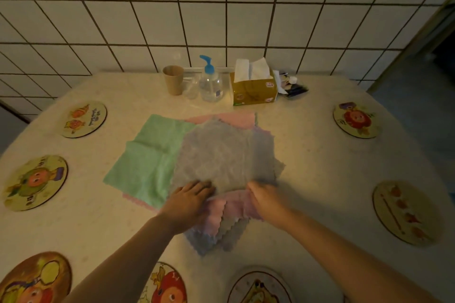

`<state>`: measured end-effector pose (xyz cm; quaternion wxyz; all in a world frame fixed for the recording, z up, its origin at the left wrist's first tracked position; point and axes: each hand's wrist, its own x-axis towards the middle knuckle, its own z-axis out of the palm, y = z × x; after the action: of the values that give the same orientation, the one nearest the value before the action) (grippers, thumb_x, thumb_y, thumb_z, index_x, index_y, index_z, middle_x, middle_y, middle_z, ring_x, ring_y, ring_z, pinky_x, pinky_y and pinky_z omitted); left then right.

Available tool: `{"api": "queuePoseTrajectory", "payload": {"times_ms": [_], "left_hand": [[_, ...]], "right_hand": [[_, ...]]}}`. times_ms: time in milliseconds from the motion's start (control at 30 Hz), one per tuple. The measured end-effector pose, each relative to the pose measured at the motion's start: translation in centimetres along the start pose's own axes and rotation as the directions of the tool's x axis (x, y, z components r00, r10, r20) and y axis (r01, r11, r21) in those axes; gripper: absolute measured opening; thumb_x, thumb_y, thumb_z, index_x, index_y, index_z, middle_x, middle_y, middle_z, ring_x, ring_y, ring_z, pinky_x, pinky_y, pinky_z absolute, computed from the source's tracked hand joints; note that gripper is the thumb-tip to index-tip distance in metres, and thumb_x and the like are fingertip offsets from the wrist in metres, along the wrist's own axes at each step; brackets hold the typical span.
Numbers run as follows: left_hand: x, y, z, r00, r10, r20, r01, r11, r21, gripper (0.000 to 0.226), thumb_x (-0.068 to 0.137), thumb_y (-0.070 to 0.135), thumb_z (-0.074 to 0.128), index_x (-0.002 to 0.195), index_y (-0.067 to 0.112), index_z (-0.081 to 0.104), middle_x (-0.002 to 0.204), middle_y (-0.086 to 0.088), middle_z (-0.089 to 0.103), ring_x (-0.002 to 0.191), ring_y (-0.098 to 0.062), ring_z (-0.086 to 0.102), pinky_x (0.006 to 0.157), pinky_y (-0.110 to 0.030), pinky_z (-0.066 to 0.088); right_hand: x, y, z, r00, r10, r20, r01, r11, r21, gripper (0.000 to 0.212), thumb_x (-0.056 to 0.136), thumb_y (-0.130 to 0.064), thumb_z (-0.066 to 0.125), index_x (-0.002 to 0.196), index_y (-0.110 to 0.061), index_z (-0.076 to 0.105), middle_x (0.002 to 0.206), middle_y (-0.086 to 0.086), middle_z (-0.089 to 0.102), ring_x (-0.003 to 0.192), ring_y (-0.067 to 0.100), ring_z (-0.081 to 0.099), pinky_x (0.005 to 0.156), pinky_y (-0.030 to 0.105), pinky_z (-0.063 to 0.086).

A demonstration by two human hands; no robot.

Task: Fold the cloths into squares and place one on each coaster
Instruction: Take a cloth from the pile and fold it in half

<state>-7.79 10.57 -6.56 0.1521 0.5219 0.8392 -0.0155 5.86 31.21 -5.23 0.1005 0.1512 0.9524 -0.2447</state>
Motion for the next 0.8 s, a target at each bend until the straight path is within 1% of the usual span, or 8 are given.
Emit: {"api": "queuePoseTrajectory", "payload": {"times_ms": [100,300,467,533,567,633,700,800], "left_hand": [[0.5,-0.6,-1.4,0.994,-0.109,0.026,0.112,0.971,-0.213,0.064,0.082,0.05,0.03,0.138,0.024,0.047,0.14,0.001,0.048,0.125,-0.022,0.048,0.098,-0.032,0.042],[1.2,-3.4,-4.5,0.93,-0.35,-0.113,0.285,0.879,-0.383,0.022,0.083,0.011,0.057,0.097,0.016,0.073,0.098,-0.012,0.069,0.096,-0.035,0.061,0.079,-0.04,0.049],[3.0,-3.4,-9.7,0.827,-0.524,-0.203,0.27,0.687,-0.674,0.033,0.088,-0.003,0.05,0.113,0.008,0.069,0.113,-0.015,0.067,0.103,-0.031,0.061,0.086,-0.034,0.049],[3.0,-3.5,-12.5,0.78,-0.599,-0.181,0.222,0.535,-0.815,0.037,0.089,-0.006,0.044,0.116,0.007,0.066,0.115,-0.015,0.063,0.098,-0.03,0.06,0.082,-0.04,0.055],[2.9,-3.9,-13.8,0.746,-0.623,-0.233,0.172,0.519,-0.837,0.038,0.088,-0.009,0.043,0.115,0.006,0.066,0.114,-0.017,0.064,0.096,-0.03,0.061,0.082,-0.039,0.055],[2.4,-4.7,-15.8,0.68,-0.627,-0.38,0.129,0.612,-0.78,0.037,0.085,-0.009,0.047,0.113,0.006,0.068,0.115,-0.016,0.067,0.104,-0.028,0.061,0.09,-0.028,0.046],[0.8,-6.1,-17.5,0.642,-0.577,-0.505,0.112,0.722,-0.683,0.037,0.085,-0.006,0.049,0.115,0.007,0.068,0.118,-0.012,0.066,0.112,-0.025,0.058,0.092,-0.02,0.036],[-3.4,-9.2,-19.2,0.611,-0.42,-0.671,0.058,0.869,-0.491,0.037,0.082,-0.005,0.051,0.115,0.004,0.065,0.114,-0.015,0.064,0.108,-0.03,0.057,0.091,-0.024,0.036]], "right_hand": [[1.2,0.8,-2.1,0.996,0.05,-0.078,-0.04,0.991,0.126,0.016,0.098,-0.019,0.038,0.106,-0.02,0.052,0.097,0.009,0.064,0.082,0.028,0.061,0.067,0.039,0.05],[2.7,0.7,-6.6,0.993,-0.028,-0.114,0.046,0.987,0.157,0.015,0.097,-0.026,0.047,0.092,-0.014,0.055,0.092,0.007,0.066,0.084,0.023,0.062,0.071,0.043,0.05],[3.6,-0.9,-10.3,0.945,-0.03,-0.327,0.068,0.992,0.107,0.014,0.097,-0.02,0.046,0.097,-0.01,0.055,0.093,0.006,0.061,0.083,0.02,0.059,0.066,0.036,0.047],[3.7,-3.0,-12.0,0.914,-0.004,-0.405,0.093,0.976,0.199,0.012,0.098,-0.019,0.044,0.1,-0.01,0.053,0.089,0.003,0.059,0.079,0.016,0.059,0.062,0.036,0.052],[3.7,-4.2,-12.7,0.896,0.008,-0.444,0.113,0.963,0.246,0.012,0.098,-0.019,0.043,0.101,-0.011,0.052,0.087,0.001,0.058,0.076,0.014,0.059,0.061,0.032,0.054],[3.8,-6.2,-13.7,0.847,0.006,-0.531,0.155,0.954,0.258,0.014,0.099,-0.02,0.041,0.103,-0.012,0.052,0.085,-0.003,0.057,0.069,0.007,0.055,0.056,0.015,0.046],[3.6,-8.7,-14.1,0.809,-0.013,-0.588,0.192,0.95,0.244,0.016,0.1,-0.022,0.04,0.104,-0.013,0.051,0.083,-0.003,0.058,0.065,0.002,0.052,0.052,0.014,0.038],[2.7,-12.9,-13.6,0.792,-0.073,-0.606,0.268,0.934,0.237,0.016,0.1,-0.023,0.04,0.104,-0.012,0.051,0.081,-0.001,0.057,0.063,0.001,0.051,0.052,0.018,0.037]]}}
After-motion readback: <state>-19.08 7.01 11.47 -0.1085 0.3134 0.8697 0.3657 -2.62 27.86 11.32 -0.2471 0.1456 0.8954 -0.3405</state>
